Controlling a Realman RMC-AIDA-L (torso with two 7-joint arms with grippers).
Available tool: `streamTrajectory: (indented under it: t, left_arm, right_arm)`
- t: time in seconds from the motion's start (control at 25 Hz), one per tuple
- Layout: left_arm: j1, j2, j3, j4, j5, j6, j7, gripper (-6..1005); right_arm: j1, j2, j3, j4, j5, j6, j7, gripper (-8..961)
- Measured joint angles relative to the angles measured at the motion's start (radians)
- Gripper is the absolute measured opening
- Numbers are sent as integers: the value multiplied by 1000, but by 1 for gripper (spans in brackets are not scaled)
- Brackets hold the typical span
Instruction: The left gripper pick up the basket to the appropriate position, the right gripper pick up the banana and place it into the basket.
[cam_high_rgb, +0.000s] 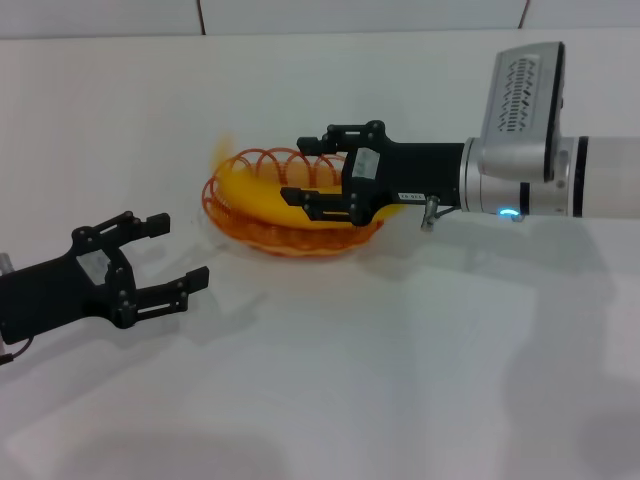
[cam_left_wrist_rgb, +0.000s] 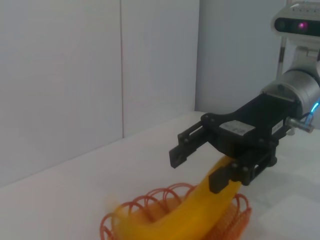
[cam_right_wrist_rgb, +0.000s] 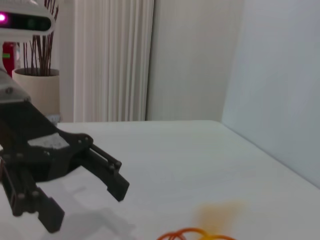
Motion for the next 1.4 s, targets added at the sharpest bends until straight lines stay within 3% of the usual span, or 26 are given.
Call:
streamTrajectory:
  t: [0.2, 0.4, 0.48, 0.76, 0.92, 1.08, 1.4]
  left_arm:
    - [7, 0, -1, -1, 0, 0, 2, 879]
    - [6, 0, -2, -1, 0, 0, 6, 879]
    - [10, 0, -2, -1, 0, 0, 7, 879]
    - [32, 2, -23, -1, 5, -16, 12, 879]
    - [37, 4, -94, -10, 20, -18, 14, 879]
    - [29, 3, -92, -11, 24, -22, 15, 879]
    - [21, 3, -92, -12, 25, -22, 19, 879]
  right_arm:
    - [-28, -11, 0, -40, 1, -106, 18, 688]
    - [-197, -19, 0, -297, 1, -343, 147, 791]
    - [-266, -20, 1, -376, 2, -393, 179, 791]
    - [-392, -45, 5, -387, 1, -375, 117, 791]
    - [-399, -46, 2, -342, -2, -309, 73, 791]
    - [-393, -40, -10, -292, -7, -222, 51, 791]
    - [-381, -24, -13, -271, -7, -211, 35, 791]
